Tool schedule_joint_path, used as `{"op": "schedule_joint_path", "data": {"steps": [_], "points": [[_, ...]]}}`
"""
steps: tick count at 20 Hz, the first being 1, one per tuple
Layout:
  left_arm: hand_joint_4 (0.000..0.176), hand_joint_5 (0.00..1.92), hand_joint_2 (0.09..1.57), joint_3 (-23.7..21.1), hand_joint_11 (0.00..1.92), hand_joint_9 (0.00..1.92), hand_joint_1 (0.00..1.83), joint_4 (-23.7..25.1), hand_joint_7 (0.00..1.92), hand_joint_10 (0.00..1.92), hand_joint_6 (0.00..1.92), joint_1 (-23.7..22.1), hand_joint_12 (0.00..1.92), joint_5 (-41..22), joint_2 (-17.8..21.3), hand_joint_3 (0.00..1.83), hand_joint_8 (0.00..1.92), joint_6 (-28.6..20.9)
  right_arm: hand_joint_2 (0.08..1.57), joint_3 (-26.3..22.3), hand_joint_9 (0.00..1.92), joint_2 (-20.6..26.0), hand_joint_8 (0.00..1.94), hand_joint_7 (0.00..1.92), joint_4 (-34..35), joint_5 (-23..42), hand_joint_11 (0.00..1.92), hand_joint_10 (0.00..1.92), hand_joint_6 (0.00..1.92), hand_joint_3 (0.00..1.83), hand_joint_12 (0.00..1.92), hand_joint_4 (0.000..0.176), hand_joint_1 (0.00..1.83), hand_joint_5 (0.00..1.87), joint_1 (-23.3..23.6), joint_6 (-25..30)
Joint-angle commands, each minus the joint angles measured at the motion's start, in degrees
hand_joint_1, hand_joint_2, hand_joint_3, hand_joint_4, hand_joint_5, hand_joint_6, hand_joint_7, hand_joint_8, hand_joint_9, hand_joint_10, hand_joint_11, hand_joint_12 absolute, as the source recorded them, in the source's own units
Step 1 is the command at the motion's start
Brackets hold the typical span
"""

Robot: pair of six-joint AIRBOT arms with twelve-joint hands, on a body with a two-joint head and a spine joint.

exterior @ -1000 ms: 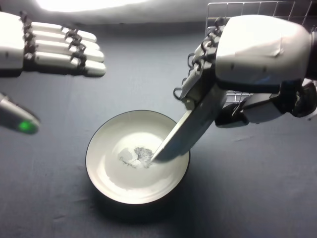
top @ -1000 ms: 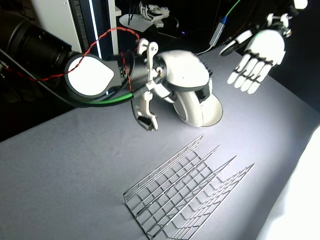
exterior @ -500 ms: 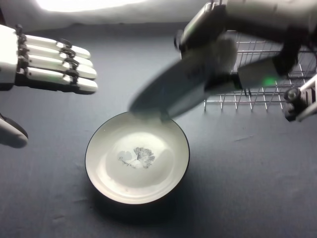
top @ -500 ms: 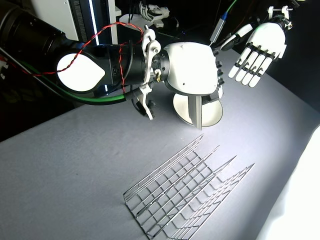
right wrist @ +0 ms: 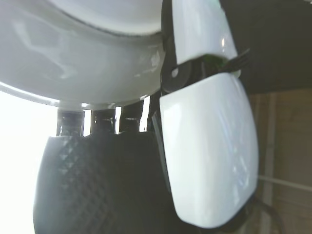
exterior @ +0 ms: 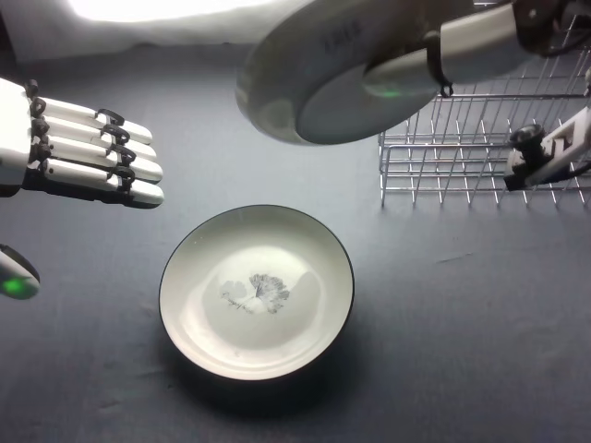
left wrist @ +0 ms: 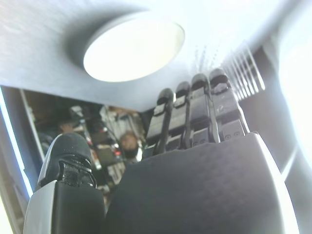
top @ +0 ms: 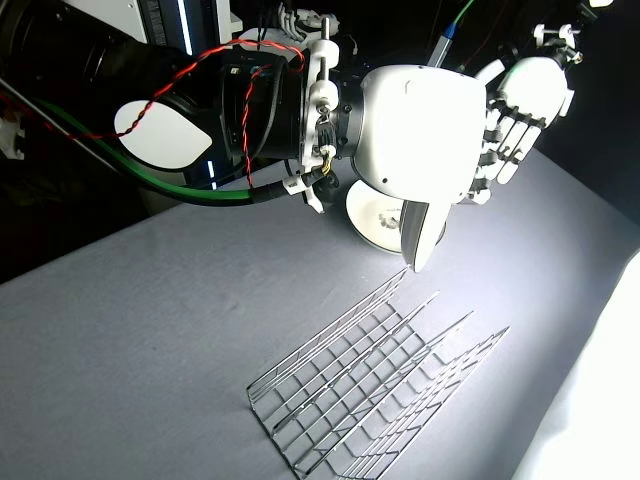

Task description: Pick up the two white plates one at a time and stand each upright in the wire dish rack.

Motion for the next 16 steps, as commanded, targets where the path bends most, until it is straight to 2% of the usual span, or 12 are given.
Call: {"op": "schedule_joint_path", "data": {"steps": [1, 5, 7, 9, 16], "points": [[0.0, 0.04, 1.18, 0.39, 0.0, 0.0, 0.0, -4.02, 0.0, 0.0, 0.01, -0.4, 0.0, -1.06, 0.01, 0.0, 0.0, 0.18, 1.05, 0.09, 1.11, 0.47, 0.51, 1.17, 1.45, 8.66, 0.9, 0.96, 0.88, 0.0, 1.17, 0.0, 1.4, 1.03, 1.57, 1.08], [0.0, 0.03, 1.17, 0.5, 0.0, 0.0, 0.0, -3.81, 0.0, 0.0, 0.0, -0.45, 0.0, 1.54, -2.12, 0.0, 0.0, 0.19, 1.05, 0.99, 1.09, 0.83, 0.58, 1.14, 3.72, 8.38, 0.88, 0.98, 0.88, 0.0, 1.14, 0.0, 1.39, 1.03, 2.05, 1.19], [0.0, 0.03, 1.18, -0.67, 0.0, 0.0, 0.0, -3.78, 0.0, 0.0, 0.0, -2.5, 0.0, 2.03, -2.61, 0.0, 0.0, -1.74, 1.05, 1.79, 1.08, 0.94, 0.54, 1.16, 5.56, 8.4, 0.86, 1.0, 0.9, 0.0, 1.22, 0.0, 1.39, 1.01, 2.05, 1.2], [0.0, 0.02, 1.17, -2.42, 0.0, 0.0, 0.0, -2.31, 0.0, 0.0, 0.0, -3.61, 0.0, 2.0, -2.61, 0.0, 0.0, -1.3, 1.05, 2.39, 1.1, 1.11, 0.51, 1.16, 7.39, 8.82, 0.88, 0.96, 0.92, 0.0, 1.16, 0.0, 1.39, 1.01, 2.05, 1.17], [0.0, 0.02, 1.17, -6.47, 0.0, 0.0, 0.0, -0.77, 0.0, 0.0, 0.0, -1.2, 0.0, 4.06, -2.93, 0.0, 0.0, -0.38, 1.05, 3.96, 1.1, 3.25, 0.57, 1.16, 8.06, 8.85, 0.88, 0.95, 0.89, 0.0, 1.13, 0.0, 1.39, 1.02, 1.82, 1.06]]}}
